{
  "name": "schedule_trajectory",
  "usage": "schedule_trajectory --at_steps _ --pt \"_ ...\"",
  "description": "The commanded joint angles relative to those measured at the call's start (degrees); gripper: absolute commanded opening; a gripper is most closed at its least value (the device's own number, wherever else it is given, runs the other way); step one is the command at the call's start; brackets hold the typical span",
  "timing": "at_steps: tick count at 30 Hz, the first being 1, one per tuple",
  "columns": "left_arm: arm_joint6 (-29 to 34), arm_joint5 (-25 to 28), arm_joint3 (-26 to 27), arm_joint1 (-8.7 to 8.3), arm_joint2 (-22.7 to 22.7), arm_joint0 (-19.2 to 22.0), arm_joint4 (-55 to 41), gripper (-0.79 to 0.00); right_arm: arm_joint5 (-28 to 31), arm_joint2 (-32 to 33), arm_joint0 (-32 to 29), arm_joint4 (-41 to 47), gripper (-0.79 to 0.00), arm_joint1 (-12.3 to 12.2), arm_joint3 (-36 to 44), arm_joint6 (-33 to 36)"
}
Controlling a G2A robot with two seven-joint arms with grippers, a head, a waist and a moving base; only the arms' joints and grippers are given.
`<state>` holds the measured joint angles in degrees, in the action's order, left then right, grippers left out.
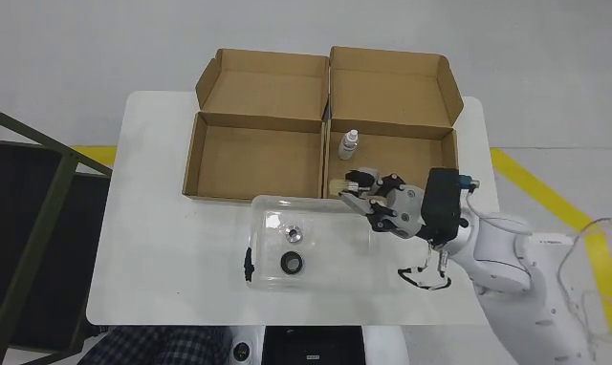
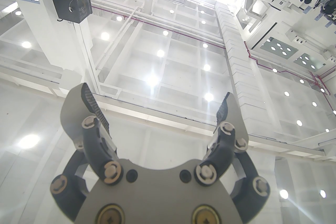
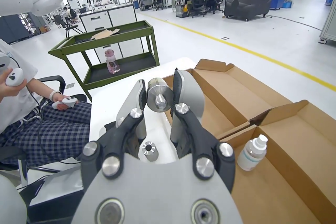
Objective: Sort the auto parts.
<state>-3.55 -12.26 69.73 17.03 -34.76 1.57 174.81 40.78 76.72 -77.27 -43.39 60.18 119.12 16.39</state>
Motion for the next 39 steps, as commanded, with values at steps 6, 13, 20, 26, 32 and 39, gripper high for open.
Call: schedule_trajectory --at_steps 6,13,20,26,32,39 --pt "0.00 0.00 0.00 0.00 0.00 0.00 0.00 0.000 -2.07 -1.23 1.03 -5.31 -0.785 0.04 -3.27 1.99" --pt "0.00 0.00 0.00 0.00 0.00 0.00 0.00 0.000 -4.44 -1.62 2.17 -8.86 -0.785 0.10 -7.14 2.47" --pt "0.00 0.00 0.00 0.00 0.00 0.00 0.00 0.000 -7.36 -0.93 5.03 -11.81 -0.785 0.08 -11.34 4.69" --pt "0.00 0.00 0.00 0.00 0.00 0.00 0.00 0.000 -8.49 -1.13 8.15 -13.68 -0.785 0.13 -15.80 6.33" --pt "0.00 0.00 0.00 0.00 0.00 0.00 0.00 0.000 -8.77 -2.76 10.95 -15.65 -0.785 0.31 -19.05 8.01" --pt "0.00 0.00 0.00 0.00 0.00 0.00 0.00 0.000 -10.19 -5.95 15.10 -19.75 -0.785 0.75 -23.46 11.03"
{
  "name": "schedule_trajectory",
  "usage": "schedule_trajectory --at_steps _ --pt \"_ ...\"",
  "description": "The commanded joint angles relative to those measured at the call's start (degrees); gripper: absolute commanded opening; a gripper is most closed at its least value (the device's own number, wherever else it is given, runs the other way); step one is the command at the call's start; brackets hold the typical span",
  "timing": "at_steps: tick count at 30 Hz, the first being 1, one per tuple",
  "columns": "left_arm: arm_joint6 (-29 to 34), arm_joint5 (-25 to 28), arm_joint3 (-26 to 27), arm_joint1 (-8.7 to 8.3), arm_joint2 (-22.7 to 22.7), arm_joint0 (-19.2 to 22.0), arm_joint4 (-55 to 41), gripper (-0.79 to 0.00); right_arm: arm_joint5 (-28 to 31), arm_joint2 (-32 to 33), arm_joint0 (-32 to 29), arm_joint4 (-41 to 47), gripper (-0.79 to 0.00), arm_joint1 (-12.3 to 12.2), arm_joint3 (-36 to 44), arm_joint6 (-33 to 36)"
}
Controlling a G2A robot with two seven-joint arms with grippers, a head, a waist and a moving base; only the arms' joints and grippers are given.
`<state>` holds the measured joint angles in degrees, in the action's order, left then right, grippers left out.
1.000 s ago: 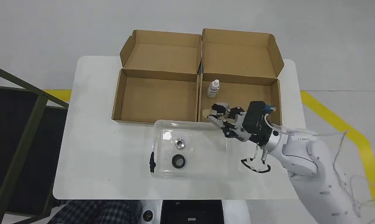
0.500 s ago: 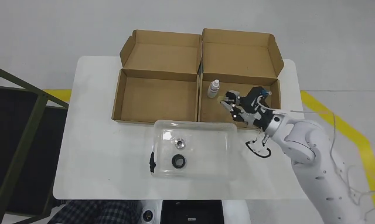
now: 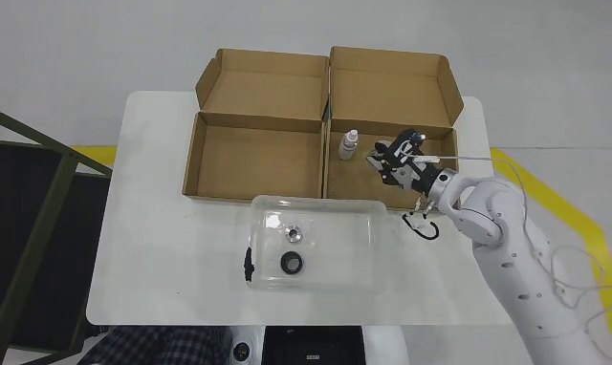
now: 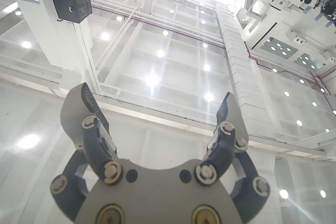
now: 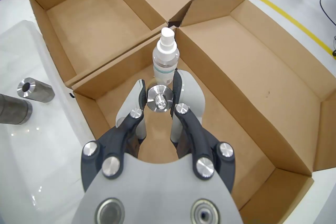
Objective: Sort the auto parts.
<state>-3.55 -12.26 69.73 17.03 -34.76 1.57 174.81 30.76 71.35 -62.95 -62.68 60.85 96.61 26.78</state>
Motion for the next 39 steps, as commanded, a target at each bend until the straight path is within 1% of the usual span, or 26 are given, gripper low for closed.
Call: schedule_trajectory --at_steps 1,6,13,26,31,34,36,39 --pt "0.00 0.00 0.00 0.00 0.00 0.00 0.00 0.000 -0.33 -1.12 1.56 -1.15 -0.785 0.17 -1.67 1.34" --pt "0.00 0.00 0.00 0.00 0.00 0.00 0.00 0.000 -1.20 -3.73 5.19 -2.85 -0.785 0.73 -5.85 3.12" --pt "0.00 0.00 0.00 0.00 0.00 0.00 0.00 0.000 -0.73 -6.53 9.66 -4.86 -0.785 1.40 -10.67 4.62" --pt "0.00 0.00 0.00 0.00 0.00 0.00 0.00 0.000 -2.06 -10.91 14.12 -7.50 -0.782 2.76 -18.07 4.55" --pt "0.00 0.00 0.00 0.00 0.00 0.00 0.00 0.000 -2.09 -11.67 15.11 -7.74 -0.680 3.11 -19.56 4.18" --pt "0.00 0.00 0.00 0.00 0.00 0.00 0.00 0.000 -2.15 -12.04 15.44 -7.96 -0.545 3.29 -19.88 4.02" --pt "0.00 0.00 0.00 0.00 0.00 0.00 0.00 0.000 -2.12 -12.24 15.68 -8.10 -0.468 3.39 -20.15 3.93" --pt "0.00 0.00 0.00 0.00 0.00 0.00 0.00 0.000 -2.20 -12.39 15.87 -8.13 -0.446 3.52 -20.19 3.68"
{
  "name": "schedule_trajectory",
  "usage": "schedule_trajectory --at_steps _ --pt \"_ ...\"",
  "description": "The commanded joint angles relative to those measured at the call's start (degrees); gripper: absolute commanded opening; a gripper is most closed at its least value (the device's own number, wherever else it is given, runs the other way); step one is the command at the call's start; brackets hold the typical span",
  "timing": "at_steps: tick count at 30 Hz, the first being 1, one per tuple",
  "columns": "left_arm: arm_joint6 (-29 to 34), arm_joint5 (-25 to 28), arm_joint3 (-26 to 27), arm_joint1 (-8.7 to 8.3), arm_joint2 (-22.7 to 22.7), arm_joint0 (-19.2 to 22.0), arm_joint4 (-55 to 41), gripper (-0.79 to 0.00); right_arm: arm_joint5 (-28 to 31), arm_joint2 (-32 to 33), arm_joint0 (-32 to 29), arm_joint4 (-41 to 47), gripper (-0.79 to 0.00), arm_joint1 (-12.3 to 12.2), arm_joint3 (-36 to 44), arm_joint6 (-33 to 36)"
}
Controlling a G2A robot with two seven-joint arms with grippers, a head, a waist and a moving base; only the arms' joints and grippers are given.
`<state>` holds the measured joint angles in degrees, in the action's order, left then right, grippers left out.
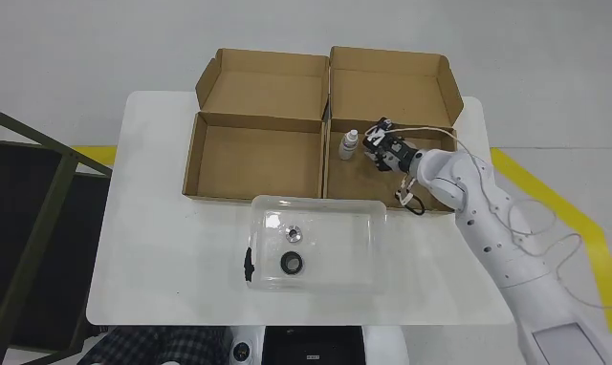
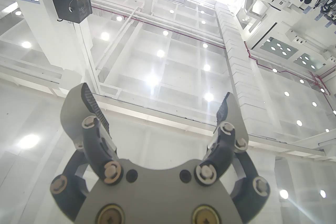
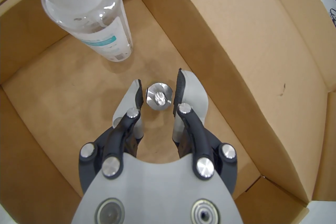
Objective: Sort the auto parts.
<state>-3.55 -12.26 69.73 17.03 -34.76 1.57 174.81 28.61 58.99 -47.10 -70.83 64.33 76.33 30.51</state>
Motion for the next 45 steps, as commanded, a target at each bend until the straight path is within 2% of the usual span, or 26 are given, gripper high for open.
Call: schedule_trajectory --at_steps 1,11,14,15,19,25,35,45 --pt "0.00 0.00 0.00 0.00 0.00 0.00 0.00 0.000 -0.04 -0.06 -0.04 -0.02 -0.443 0.06 0.29 0.02" --pt "0.00 0.00 0.00 0.00 0.00 0.00 0.00 0.000 2.19 4.24 -3.48 -0.11 -0.400 -1.12 7.13 -0.32" --pt "0.00 0.00 0.00 0.00 0.00 0.00 0.00 0.000 2.84 7.01 -6.10 0.98 -0.388 -1.79 11.46 -0.48" --pt "0.00 0.00 0.00 0.00 0.00 0.00 0.00 0.000 2.99 8.00 -7.05 1.23 -0.357 -2.03 13.06 -0.38" --pt "0.00 0.00 0.00 0.00 0.00 0.00 0.00 0.000 4.32 11.50 -11.04 2.74 -0.320 -2.87 19.11 -0.05" --pt "0.00 0.00 0.00 0.00 0.00 0.00 0.00 0.000 7.67 14.93 -17.44 5.45 -0.299 -3.83 28.03 0.09" --pt "0.00 0.00 0.00 0.00 0.00 0.00 0.00 0.000 12.05 12.73 -25.91 6.57 -0.265 -4.44 39.51 0.22" --pt "0.00 0.00 0.00 0.00 0.00 0.00 0.00 0.000 12.98 8.10 -27.99 0.88 -0.259 -4.47 42.66 -0.21"
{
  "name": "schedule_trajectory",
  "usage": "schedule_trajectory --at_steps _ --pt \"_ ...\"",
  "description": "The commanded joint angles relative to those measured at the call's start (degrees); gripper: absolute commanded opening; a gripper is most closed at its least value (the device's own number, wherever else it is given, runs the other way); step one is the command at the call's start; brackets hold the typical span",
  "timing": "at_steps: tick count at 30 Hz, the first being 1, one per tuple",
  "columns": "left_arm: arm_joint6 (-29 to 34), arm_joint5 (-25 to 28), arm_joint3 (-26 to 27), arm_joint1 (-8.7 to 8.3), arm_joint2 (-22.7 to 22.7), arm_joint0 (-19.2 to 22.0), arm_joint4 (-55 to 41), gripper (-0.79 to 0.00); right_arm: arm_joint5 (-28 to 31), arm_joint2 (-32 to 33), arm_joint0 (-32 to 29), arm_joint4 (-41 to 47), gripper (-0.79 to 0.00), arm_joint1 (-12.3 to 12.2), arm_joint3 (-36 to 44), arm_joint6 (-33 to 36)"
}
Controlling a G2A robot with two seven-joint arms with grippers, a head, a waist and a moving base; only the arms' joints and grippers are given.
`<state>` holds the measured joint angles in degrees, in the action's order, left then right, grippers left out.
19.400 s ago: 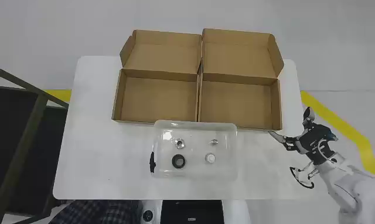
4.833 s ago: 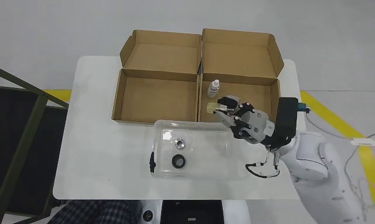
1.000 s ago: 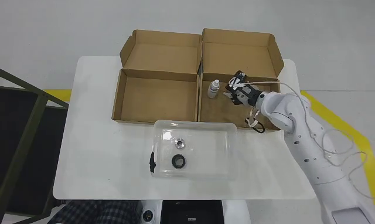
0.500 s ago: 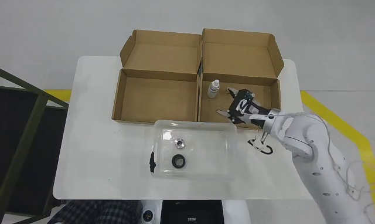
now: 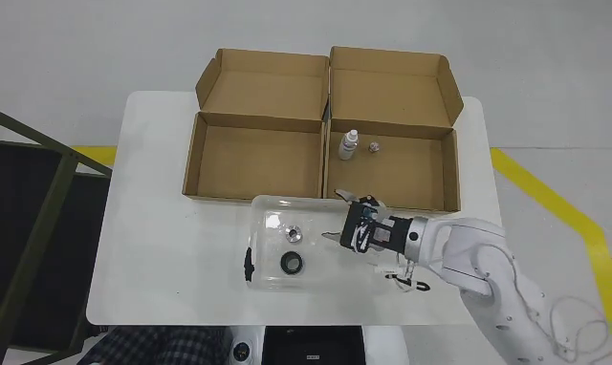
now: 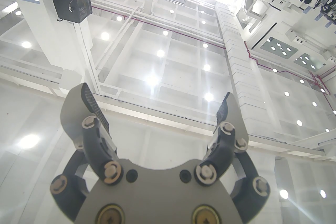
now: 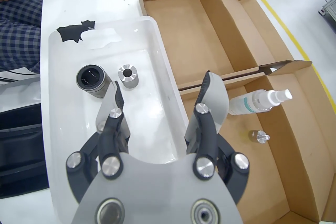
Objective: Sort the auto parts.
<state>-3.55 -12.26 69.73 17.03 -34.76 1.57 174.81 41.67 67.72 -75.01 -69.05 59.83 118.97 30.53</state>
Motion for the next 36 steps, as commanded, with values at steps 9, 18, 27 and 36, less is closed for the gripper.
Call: schedule_trajectory --at_steps 9,18,27,36 --pt "0.00 0.00 0.00 0.00 0.00 0.00 0.00 0.000 -0.17 -5.94 0.49 -6.94 -0.286 0.46 -1.80 -2.82" --pt "0.00 0.00 0.00 0.00 0.00 0.00 0.00 0.000 0.50 -11.63 4.05 -11.63 -0.311 1.35 -5.95 -5.11" --pt "0.00 0.00 0.00 0.00 0.00 0.00 0.00 0.000 -0.82 -16.37 8.61 -12.16 -0.329 2.74 -11.60 -4.72" --pt "0.00 0.00 0.00 0.00 0.00 0.00 0.00 0.000 -2.48 -19.95 12.12 -11.56 -0.397 4.17 -15.78 -4.27"
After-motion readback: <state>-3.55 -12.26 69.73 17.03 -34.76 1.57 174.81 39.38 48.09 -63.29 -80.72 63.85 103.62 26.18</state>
